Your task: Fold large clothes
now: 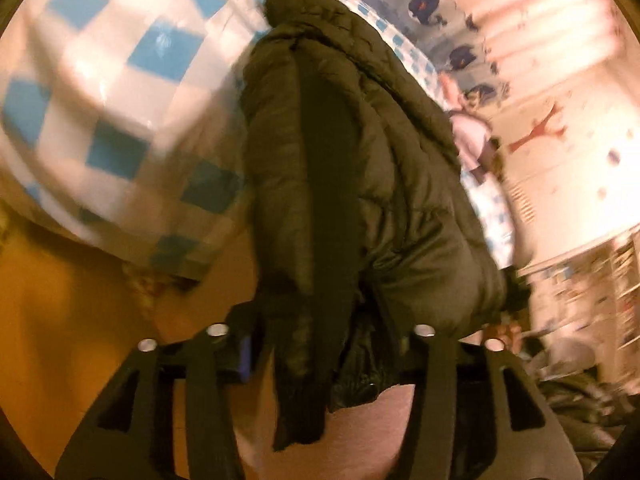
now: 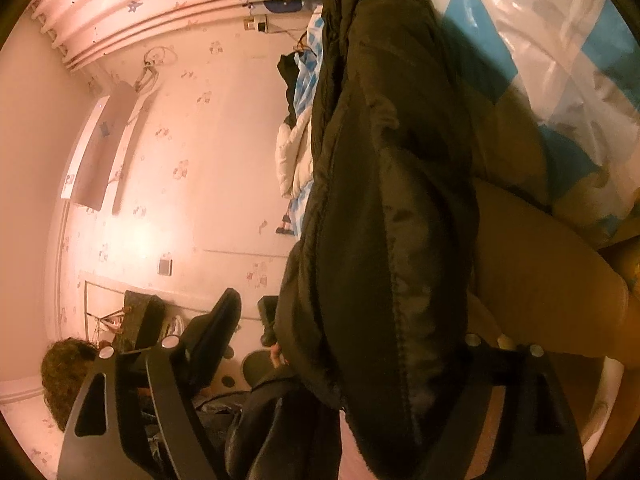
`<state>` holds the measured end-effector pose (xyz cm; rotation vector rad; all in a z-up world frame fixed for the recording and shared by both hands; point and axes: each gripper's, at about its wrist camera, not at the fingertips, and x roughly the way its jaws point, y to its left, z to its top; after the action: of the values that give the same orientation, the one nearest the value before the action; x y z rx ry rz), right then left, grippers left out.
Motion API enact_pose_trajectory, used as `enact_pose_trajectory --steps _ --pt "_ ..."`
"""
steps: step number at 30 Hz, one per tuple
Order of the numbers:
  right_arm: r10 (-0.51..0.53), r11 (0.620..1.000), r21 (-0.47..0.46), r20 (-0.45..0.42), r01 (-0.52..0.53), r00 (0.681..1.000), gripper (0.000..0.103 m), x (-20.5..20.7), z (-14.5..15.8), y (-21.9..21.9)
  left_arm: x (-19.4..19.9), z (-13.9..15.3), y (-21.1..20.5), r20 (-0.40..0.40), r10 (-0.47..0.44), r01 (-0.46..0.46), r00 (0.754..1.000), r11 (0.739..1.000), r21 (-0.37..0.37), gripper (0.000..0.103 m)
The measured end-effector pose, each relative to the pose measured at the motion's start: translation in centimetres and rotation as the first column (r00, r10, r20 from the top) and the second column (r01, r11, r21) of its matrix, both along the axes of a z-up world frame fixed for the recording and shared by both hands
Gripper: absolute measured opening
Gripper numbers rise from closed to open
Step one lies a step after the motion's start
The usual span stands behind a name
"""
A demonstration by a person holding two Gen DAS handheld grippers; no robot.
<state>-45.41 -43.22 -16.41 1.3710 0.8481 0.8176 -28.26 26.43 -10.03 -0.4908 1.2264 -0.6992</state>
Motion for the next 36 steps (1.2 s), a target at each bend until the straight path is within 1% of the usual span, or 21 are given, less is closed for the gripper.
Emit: enact_pose_trajectory --steps 1,2,3,4,5,9,13,17,23,25,29,31,36 --pt "0.011 1.000 0.003 -0.001 -0.011 1.000 0.083 0.2 -0.1 0.1 0.1 -0.6 0.5 -0.015 0.006 -0.007 1.000 1.000 -0.026 0.055" --pt "0.027 1.000 0.007 -0.003 -0.027 1.000 0.085 0.4 -0.3 0.2 0.2 -1.4 1.0 -0.040 0.014 -0.017 0.999 0.998 -0.062 0.056" --pt "0.038 0.999 0.007 -0.005 -0.038 0.999 0.086 0.7 -0.1 0.4 0.3 -2.3 1.5 -0.061 0.027 -0.032 0.998 0.996 -0.081 0.058" --pt "0.048 0.999 0.005 -0.006 -0.048 0.999 0.086 0.9 -0.2 0.5 0.5 -3.1 1.7 -0.077 0.030 -0.038 0.997 0.994 -0.103 0.061" --pt "0.058 0.998 0.004 -0.006 -0.058 0.998 0.088 1.1 -0.1 0.7 0.6 -3.6 1.5 -0.086 0.024 -0.034 0.996 0.992 -0.121 0.062" --pt "0.077 0.997 0.005 -0.011 -0.077 0.997 0.094 1.7 -0.3 1.1 1.3 -4.8 0.4 -0.108 -0.006 -0.016 0.994 0.979 -0.201 0.070" --pt "0.079 0.997 0.007 -0.022 -0.079 0.997 0.095 1.8 -0.9 1.0 1.7 -5.0 -1.0 -0.106 -0.047 0.020 0.993 0.969 -0.247 0.073" --pt "0.085 0.996 0.000 -0.041 -0.085 0.996 0.096 2.0 -1.4 1.0 2.0 -5.2 -2.1 -0.105 -0.082 0.054 0.991 0.967 -0.248 0.074" --pt "0.107 0.994 0.012 -0.019 -0.107 0.994 0.096 2.0 -1.7 1.5 1.9 -4.7 -3.3 -0.102 -0.113 0.085 0.988 0.965 -0.248 0.074" --pt "0.111 0.994 0.000 -0.004 -0.111 0.994 0.096 1.9 -1.5 1.8 1.9 -4.5 -3.5 -0.098 -0.119 0.092 0.988 0.966 -0.244 0.074" --pt "0.094 0.995 -0.017 0.030 -0.094 0.995 0.096 1.7 -0.9 1.8 1.9 -4.4 -3.5 -0.100 -0.116 0.089 0.988 0.968 -0.235 0.074" --pt "0.084 0.996 -0.011 0.049 -0.084 0.995 0.096 1.5 -0.6 1.7 2.0 -4.3 -3.5 -0.105 -0.113 0.086 0.988 0.968 -0.234 0.074" --pt "0.077 0.996 -0.049 0.046 -0.074 0.996 0.095 1.9 -0.3 2.2 2.2 -4.8 -3.2 -0.125 -0.096 0.065 0.987 0.970 -0.235 0.074"
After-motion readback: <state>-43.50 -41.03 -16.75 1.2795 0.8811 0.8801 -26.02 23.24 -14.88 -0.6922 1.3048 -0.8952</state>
